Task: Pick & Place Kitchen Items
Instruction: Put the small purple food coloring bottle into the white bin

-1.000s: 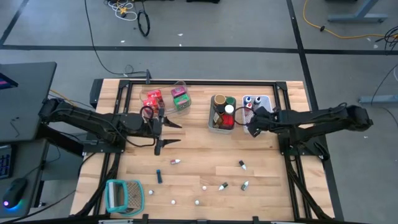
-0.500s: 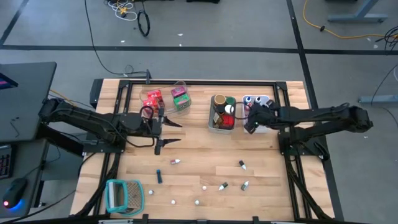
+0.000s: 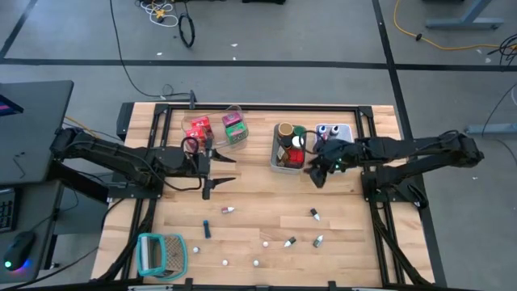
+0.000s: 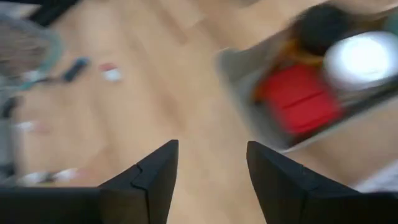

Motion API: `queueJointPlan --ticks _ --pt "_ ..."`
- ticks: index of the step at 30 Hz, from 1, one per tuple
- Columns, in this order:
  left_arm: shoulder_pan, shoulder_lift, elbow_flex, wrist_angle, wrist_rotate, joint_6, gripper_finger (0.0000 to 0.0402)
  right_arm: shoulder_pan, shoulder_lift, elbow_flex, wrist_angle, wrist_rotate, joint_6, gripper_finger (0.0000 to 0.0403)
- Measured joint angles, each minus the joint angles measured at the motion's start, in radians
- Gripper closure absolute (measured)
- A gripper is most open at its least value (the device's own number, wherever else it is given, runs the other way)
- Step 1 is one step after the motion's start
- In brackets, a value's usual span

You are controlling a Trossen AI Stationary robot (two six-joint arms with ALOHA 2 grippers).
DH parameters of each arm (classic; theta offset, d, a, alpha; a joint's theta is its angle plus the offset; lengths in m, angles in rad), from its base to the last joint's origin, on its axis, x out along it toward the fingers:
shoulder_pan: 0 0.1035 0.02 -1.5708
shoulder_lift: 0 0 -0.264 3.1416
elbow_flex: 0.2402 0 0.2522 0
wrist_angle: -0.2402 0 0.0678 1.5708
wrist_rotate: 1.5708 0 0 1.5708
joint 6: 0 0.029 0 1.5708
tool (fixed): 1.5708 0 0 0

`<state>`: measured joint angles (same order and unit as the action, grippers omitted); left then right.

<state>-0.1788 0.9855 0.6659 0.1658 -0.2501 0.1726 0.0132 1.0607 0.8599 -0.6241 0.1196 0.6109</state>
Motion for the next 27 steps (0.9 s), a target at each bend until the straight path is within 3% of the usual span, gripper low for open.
queueJointPlan --ticks 7,16,27 --pt "0.000 0.000 0.000 -0.013 0.000 0.000 0.0150 0.110 0.000 -0.005 0.040 -0.159 0.114 0.0201" --pt "0.000 0.000 0.000 -0.018 0.000 -0.004 0.0150 0.256 0.049 -0.006 0.038 -0.148 0.253 0.0201" --pt "0.000 0.000 0.000 -0.018 0.000 0.000 0.0150 0.368 0.284 -0.006 0.019 -0.190 0.418 0.0201"
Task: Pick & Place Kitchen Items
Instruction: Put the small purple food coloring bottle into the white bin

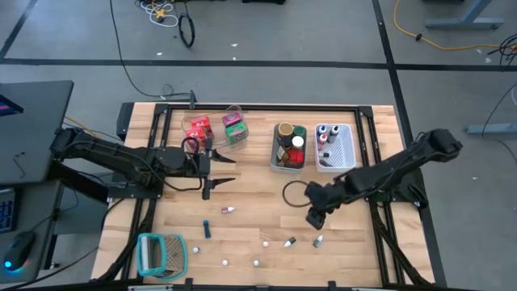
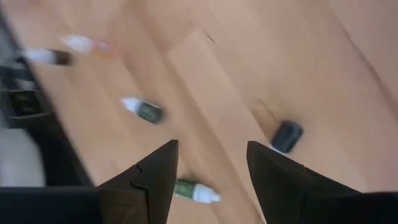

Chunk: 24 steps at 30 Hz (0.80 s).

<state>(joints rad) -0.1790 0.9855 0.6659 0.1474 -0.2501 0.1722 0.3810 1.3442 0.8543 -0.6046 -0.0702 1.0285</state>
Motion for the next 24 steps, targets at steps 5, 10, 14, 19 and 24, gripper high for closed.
queueJointPlan --ticks 5,10,14,19,24 --pt "0.000 0.000 0.000 0.000 0.000 0.000 0.0150 0.020 0.099 0.000 -0.049 -0.001 0.059 0.0201" --pt "0.000 0.000 0.000 0.001 0.000 0.000 0.0150 0.020 0.175 -0.001 -0.125 0.005 0.125 0.0201" --pt "0.000 0.000 0.000 0.001 0.000 0.000 0.0150 0.020 0.235 -0.001 -0.111 0.005 0.142 0.0201" --pt "0.000 0.000 0.000 0.001 0.000 0.000 0.0150 0.020 0.301 0.000 -0.107 0.003 0.139 0.0201" --pt "0.000 0.000 0.000 0.001 0.000 0.000 0.0150 0.023 0.318 0.004 -0.108 0.040 0.141 0.0202"
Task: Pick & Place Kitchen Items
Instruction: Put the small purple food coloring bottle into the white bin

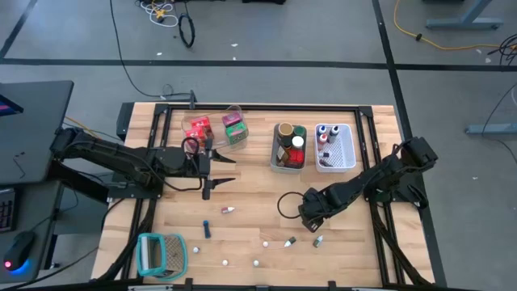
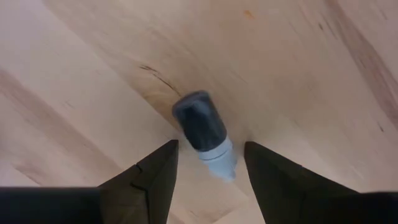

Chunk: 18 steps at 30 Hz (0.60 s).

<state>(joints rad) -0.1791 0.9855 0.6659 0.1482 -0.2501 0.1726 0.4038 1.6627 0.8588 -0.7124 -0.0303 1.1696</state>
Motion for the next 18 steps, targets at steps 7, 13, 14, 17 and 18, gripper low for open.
queueJointPlan --ticks 7,13,14,17,18 --pt "0.000 0.000 0.000 0.000 0.000 0.000 0.0150 -0.001 -0.003 -0.003 -0.008 0.000 -0.033 0.0244" --pt "0.000 0.000 0.000 0.000 0.000 0.000 0.0150 -0.004 -0.005 -0.005 -0.017 -0.025 -0.052 0.0302" --pt "0.000 0.000 0.000 0.000 0.000 0.000 0.0150 -0.004 -0.007 -0.005 -0.017 -0.026 -0.052 0.0310" --pt "0.000 0.000 0.000 0.000 0.000 0.000 0.0150 -0.008 -0.014 -0.007 -0.018 -0.026 -0.051 0.0333" --pt "0.000 0.000 0.000 0.000 0.000 0.000 0.0150 -0.010 -0.016 -0.008 -0.012 -0.029 -0.050 0.0340"
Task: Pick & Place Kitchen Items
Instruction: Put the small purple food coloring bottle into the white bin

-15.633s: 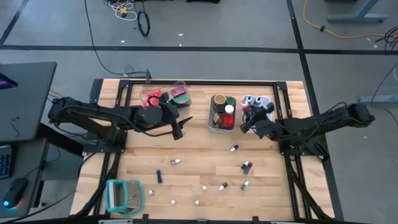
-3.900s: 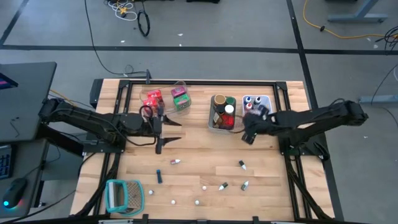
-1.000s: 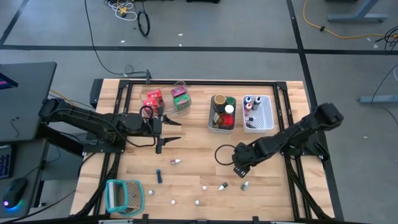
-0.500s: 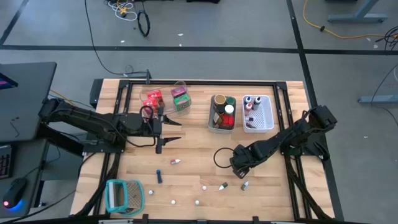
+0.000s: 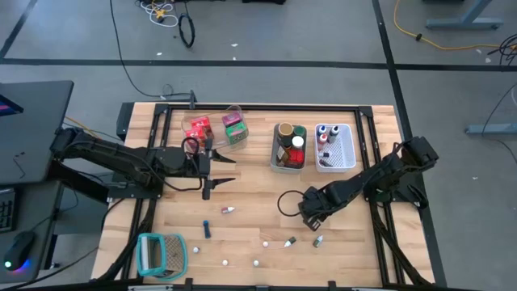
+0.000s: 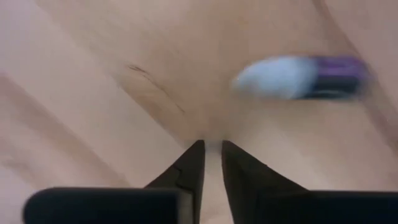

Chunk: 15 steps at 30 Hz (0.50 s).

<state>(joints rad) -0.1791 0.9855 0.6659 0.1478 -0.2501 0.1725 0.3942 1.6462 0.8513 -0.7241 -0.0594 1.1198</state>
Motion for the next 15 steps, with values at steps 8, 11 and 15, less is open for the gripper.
queueJointPlan --ticks 8,11,15 --pt "0.000 0.000 0.000 0.000 0.000 0.000 0.0150 -0.012 -0.026 0.001 0.089 0.054 0.004 0.0376" --pt "0.000 0.000 0.000 0.000 0.000 0.000 0.0150 -0.014 -0.027 0.001 0.094 0.059 -0.020 0.0374" --pt "0.000 0.000 0.000 0.000 0.000 0.000 0.0150 -0.014 -0.027 0.001 0.097 0.078 -0.112 0.0352"
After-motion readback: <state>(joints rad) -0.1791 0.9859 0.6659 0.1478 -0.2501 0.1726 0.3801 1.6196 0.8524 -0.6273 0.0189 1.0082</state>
